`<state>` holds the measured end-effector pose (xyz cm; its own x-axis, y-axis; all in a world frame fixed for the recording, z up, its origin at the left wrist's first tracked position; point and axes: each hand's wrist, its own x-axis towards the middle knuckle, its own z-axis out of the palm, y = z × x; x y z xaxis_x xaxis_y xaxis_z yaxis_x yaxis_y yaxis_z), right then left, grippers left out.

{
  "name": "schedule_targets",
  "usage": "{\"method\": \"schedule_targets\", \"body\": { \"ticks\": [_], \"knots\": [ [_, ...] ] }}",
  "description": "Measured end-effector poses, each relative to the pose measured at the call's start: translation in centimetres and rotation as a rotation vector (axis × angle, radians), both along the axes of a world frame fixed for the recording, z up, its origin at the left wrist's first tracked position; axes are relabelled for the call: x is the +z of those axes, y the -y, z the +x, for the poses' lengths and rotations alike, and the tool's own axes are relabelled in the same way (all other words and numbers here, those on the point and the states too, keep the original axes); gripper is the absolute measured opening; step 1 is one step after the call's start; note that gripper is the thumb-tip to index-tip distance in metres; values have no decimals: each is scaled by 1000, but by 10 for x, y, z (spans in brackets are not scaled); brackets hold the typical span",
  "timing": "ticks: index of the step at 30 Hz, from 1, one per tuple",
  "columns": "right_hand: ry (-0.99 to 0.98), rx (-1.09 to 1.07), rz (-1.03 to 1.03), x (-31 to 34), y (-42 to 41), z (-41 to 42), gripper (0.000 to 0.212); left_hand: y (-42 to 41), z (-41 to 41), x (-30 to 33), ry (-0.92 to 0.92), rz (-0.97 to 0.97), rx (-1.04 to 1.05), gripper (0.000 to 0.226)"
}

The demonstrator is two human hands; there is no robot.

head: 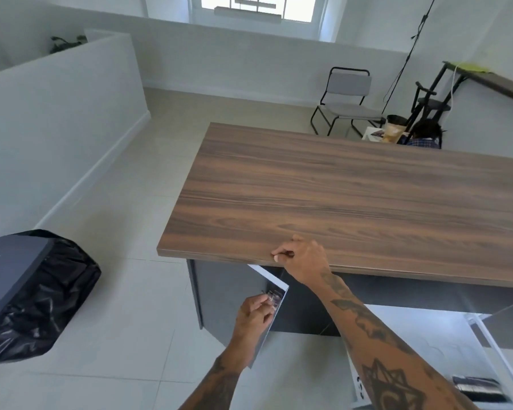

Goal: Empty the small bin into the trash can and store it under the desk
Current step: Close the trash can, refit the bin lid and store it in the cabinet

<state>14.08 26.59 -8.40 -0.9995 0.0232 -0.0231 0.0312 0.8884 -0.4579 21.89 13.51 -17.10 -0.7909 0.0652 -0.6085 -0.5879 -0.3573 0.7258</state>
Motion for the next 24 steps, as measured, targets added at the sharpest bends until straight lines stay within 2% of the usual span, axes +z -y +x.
{"method": "schedule_targets", "body": {
  "ticks": [4, 7, 9, 13, 16, 18, 22, 23, 24],
  "knots": [
    [25, 23, -32, 2, -15, -7, 19, -19, -37, -3, -17, -29, -127, 40],
    [5, 2, -70, -3, -16, -11, 18, -20, -55, -6, -90, -176, -279, 42],
    [8, -19, -136, -6, -18, -13, 16, -16, -60, -10, -181, -266, -438, 52],
    [64, -71, -235, -9, -14, -16, 10, -11, -74, -10, -283, -363, -758, 85],
    [91, -87, -246, -10, -10, -19, 8, -13, -86, -3, -275, -435, -849, 88],
    [90, -97, -263, -11, -10, -20, 6, -14, -89, -1, -340, -608, -930, 87],
    [94, -89, -290, -13, -12, -21, 6, -2, -78, 20, -619, -1082, -1121, 78],
    [85, -91, -304, -14, -11, -22, 6, 9, -72, 24, -712, -1155, -1139, 69],
    [78, -101, -308, -15, -11, -23, 6, 21, -64, 33, -841, -1211, -1070, 56]
  ]
}}
